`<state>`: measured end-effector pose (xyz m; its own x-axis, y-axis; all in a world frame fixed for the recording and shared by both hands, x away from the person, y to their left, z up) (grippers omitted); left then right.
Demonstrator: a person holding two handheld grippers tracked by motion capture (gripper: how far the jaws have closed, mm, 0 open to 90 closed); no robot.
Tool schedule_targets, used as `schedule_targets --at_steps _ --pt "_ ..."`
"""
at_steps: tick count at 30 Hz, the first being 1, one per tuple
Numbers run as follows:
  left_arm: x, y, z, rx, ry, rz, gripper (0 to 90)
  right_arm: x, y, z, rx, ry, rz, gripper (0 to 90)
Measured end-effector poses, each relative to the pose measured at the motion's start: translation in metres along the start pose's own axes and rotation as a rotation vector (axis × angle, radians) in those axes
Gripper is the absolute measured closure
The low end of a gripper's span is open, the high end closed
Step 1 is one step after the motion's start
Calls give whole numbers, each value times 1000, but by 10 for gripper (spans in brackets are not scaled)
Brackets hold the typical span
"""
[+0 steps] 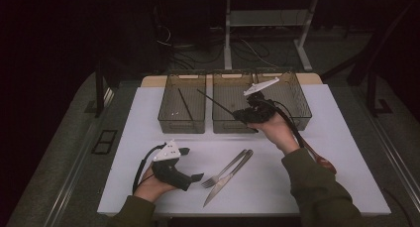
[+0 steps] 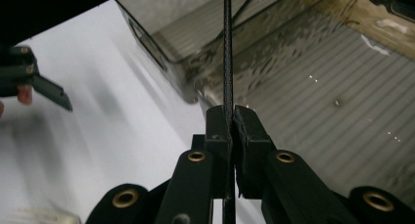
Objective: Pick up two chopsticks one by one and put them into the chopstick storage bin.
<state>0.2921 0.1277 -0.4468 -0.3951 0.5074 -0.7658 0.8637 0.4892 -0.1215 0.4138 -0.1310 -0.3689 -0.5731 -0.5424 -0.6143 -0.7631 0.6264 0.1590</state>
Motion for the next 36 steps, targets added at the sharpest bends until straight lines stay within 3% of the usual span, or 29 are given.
schedule_targets --at_steps 22,36 --pt "0 0 -2 3 -6 9 0 -68 6 53 24 45 42 843" --pt "-2 -1 -3 11 -14 16 0 -95 7 92 41 83 91 842"
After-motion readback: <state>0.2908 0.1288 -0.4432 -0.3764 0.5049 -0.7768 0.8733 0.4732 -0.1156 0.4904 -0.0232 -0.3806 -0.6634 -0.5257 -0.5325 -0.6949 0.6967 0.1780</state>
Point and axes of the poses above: each handheld gripper's, and its own axes: z roughly forward along the jaws, x roughly out of its underside, y roughly to its left, the point moved 3 cm from there along z, roughly forward along the jaws, and after that the axes turned 9 degrees about y, right-handed, at the moved point
